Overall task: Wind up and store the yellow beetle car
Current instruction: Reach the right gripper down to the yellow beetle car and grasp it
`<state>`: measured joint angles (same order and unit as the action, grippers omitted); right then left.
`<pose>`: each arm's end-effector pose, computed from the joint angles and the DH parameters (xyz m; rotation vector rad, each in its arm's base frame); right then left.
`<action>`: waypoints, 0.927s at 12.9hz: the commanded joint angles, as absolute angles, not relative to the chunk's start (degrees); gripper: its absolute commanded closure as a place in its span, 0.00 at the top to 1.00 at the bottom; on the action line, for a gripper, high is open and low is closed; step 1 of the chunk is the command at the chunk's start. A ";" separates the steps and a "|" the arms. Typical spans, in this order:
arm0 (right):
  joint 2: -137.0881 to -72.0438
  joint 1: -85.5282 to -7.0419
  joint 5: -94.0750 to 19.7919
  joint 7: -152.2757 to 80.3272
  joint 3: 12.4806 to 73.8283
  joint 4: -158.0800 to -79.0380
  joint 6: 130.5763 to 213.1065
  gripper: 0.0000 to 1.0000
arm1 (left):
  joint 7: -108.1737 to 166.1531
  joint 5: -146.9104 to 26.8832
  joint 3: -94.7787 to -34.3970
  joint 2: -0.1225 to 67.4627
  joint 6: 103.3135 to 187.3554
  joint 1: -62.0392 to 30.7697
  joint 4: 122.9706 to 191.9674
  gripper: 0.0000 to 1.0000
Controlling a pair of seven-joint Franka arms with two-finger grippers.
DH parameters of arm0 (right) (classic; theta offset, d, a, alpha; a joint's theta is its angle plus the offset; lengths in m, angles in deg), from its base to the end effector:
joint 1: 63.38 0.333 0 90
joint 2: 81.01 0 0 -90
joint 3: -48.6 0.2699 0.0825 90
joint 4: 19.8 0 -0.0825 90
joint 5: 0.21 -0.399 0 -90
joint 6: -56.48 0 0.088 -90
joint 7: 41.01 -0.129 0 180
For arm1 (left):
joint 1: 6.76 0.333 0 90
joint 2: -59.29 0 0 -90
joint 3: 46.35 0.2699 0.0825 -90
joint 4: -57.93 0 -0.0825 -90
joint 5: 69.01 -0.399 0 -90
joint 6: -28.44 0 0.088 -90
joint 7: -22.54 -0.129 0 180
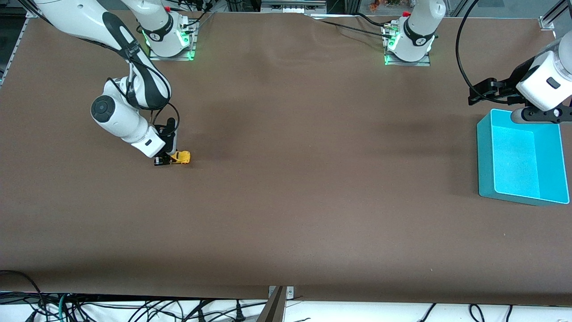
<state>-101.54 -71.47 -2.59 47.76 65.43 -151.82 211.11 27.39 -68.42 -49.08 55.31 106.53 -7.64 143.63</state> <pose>0.5172 0.0907 0.1234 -2.0938 -2.2541 -0.1773 0.5587 -0.0360 0.5373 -3.1239 -0.0317 0.3176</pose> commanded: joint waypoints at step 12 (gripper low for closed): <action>-102.72 -74.89 -3.02 58.56 65.39 -151.64 211.70 0.16 | 27.02 -67.69 -48.99 55.34 106.22 -7.82 143.01 1.00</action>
<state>-101.56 -72.68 -2.59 55.05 65.43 -151.81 211.11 27.39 -68.42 -49.08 55.31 106.53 -7.64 143.63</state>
